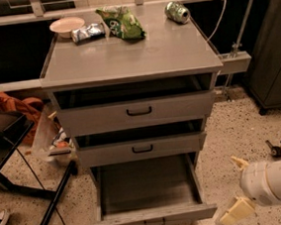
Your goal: Close bottom drawer
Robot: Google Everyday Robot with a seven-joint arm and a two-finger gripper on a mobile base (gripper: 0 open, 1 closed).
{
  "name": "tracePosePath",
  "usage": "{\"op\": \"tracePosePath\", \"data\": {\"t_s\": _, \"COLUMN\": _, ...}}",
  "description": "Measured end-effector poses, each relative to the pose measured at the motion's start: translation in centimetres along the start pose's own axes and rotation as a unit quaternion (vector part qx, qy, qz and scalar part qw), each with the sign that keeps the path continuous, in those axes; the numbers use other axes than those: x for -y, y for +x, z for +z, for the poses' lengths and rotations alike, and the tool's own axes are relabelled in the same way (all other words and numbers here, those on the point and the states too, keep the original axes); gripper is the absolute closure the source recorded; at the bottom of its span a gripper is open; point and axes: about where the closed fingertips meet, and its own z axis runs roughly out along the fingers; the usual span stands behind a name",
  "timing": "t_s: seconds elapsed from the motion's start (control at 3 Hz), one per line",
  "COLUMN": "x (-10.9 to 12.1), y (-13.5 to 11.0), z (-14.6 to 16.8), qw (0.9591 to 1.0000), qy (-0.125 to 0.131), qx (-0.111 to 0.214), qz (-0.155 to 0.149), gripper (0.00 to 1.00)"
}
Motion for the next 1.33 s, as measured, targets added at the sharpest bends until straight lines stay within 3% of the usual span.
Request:
{"op": "tracePosePath", "data": {"t_s": 0.67, "x": 2.7, "y": 11.5, "z": 10.2, "qw": 0.9992, "qy": 0.033, "qx": 0.022, "qz": 0.002, "gripper": 0.0}}
{"op": "tracePosePath", "data": {"t_s": 1.0, "x": 2.5, "y": 15.8, "z": 17.3, "qw": 0.9991, "qy": 0.035, "qx": 0.016, "qz": 0.015, "gripper": 0.0}}
{"op": "tracePosePath", "data": {"t_s": 1.33, "x": 3.3, "y": 16.7, "z": 18.7, "qw": 0.998, "qy": 0.056, "qx": 0.016, "qz": 0.026, "gripper": 0.0}}
